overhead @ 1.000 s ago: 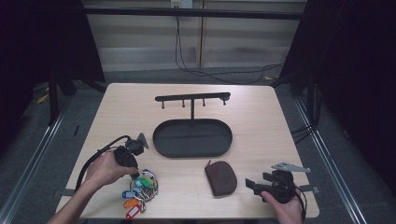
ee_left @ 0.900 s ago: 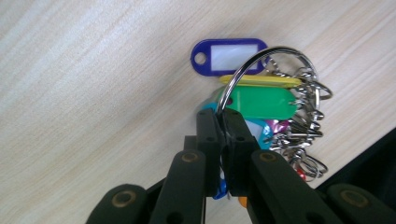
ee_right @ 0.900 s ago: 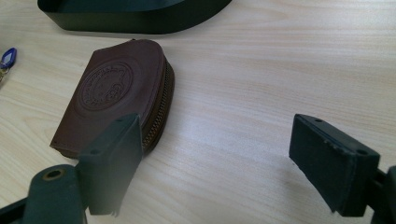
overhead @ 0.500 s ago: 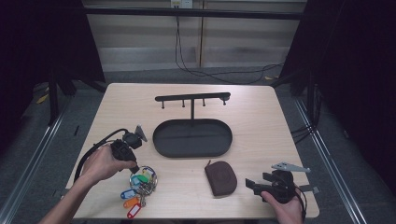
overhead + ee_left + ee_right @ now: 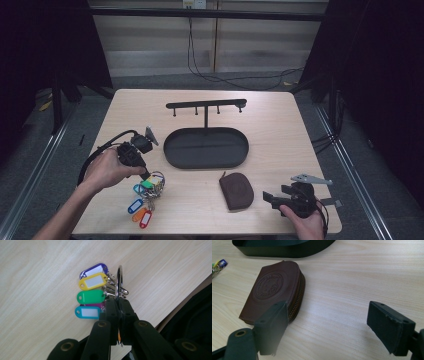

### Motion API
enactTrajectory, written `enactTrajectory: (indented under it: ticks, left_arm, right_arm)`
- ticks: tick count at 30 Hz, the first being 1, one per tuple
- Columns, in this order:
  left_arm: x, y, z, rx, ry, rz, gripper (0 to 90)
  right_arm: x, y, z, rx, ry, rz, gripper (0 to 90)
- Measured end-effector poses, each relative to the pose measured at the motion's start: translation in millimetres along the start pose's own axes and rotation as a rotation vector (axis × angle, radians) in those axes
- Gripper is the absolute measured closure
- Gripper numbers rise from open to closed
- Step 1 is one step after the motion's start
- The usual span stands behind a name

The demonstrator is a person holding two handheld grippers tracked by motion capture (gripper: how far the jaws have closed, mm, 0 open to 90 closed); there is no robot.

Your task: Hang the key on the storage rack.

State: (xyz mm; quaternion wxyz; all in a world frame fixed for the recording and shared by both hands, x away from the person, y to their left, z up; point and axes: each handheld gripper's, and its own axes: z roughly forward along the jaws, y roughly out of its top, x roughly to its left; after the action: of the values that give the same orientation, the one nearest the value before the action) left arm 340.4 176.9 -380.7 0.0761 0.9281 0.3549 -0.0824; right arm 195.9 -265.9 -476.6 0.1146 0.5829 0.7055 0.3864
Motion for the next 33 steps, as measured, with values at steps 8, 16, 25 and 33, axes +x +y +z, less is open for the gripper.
enactTrajectory:
  ticks: [8,16,25,33]
  left_arm:
    - [-5.7,-1.5,-18.7,-0.012,0.007,0.044,88.0]
    - [-9.7,-0.3,-36.2,-0.027,0.014,0.059,88.0]
    - [-12.4,1.0,-57.8,-0.046,0.033,0.057,88.1]
    - [-11.8,5.4,-71.2,-0.052,0.032,0.068,88.0]
  right_arm:
    - [0.1,0.0,0.1,0.001,0.001,-0.001,17.0]
    - [-0.2,0.1,0.2,0.0,0.003,-0.001,16.9]
    - [-0.5,0.1,-0.5,-0.009,0.001,-0.001,16.9]
    - [-0.5,0.2,0.0,-0.003,0.005,0.0,16.8]
